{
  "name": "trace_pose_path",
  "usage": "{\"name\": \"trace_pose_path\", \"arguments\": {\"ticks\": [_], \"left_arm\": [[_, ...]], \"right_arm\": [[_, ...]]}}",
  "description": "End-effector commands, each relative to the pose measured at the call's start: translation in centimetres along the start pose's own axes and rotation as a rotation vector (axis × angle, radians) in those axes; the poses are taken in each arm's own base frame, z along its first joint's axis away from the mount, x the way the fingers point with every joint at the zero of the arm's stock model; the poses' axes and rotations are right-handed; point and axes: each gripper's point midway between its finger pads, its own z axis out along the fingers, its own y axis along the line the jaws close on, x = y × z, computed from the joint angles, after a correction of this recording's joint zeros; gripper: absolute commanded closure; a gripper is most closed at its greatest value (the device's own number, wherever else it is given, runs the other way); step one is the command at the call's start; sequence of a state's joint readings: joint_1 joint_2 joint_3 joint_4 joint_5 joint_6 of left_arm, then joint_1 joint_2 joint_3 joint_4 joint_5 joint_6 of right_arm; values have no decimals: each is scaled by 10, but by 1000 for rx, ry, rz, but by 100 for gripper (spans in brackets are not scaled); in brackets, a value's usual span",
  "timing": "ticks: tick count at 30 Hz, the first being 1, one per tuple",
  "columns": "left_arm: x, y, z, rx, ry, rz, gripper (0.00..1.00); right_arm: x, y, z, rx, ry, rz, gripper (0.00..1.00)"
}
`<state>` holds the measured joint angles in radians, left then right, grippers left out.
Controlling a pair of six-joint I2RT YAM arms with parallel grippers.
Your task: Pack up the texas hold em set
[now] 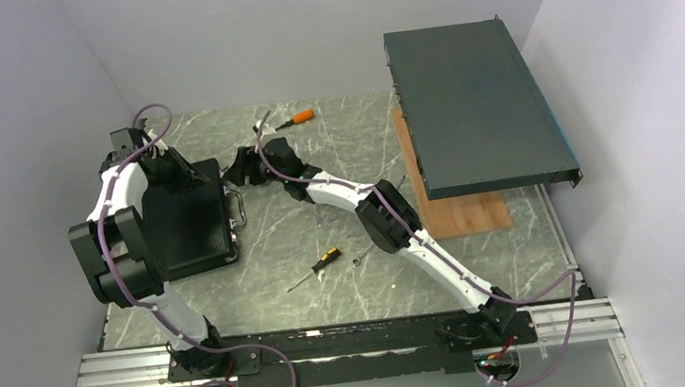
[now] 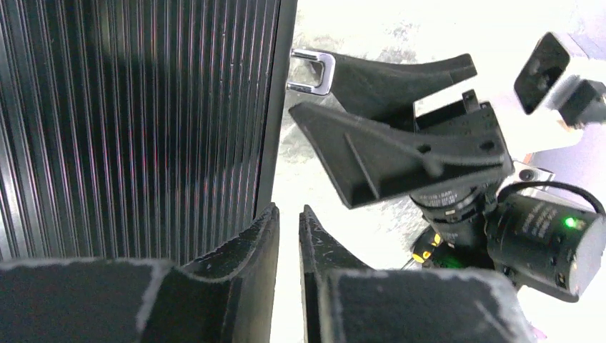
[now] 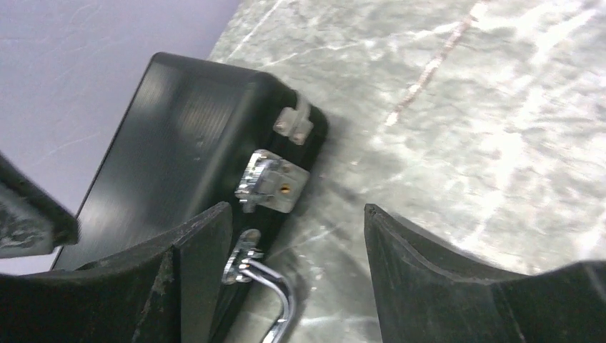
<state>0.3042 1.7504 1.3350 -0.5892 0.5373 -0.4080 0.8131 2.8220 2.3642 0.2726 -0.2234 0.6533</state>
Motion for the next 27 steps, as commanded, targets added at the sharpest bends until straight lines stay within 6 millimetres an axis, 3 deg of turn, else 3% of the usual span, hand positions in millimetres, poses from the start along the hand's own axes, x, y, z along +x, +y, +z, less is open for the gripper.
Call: {"name": "trace_pose_path", "arguments": {"ticks": [1,10,16,18,27], "left_arm": [[-6,-8,-5,43,-32,17,78],[-9,-6,-3,50,-29,1,78],[-10,-8,-5,66,-36,-3,78],[-11,-9,-6,74,-39,-4,77],[-12,-10,-9,95,-47,-12,76]], "right_arm": [[-29,-1,2,-36,-77,98,31],[-22,-20,11,4,-93,163,37],[3,-54,9,129,-63,299,67],[16,-63,8,162,-45,360,72],[80,-99,-9,293,92,598,66]]}}
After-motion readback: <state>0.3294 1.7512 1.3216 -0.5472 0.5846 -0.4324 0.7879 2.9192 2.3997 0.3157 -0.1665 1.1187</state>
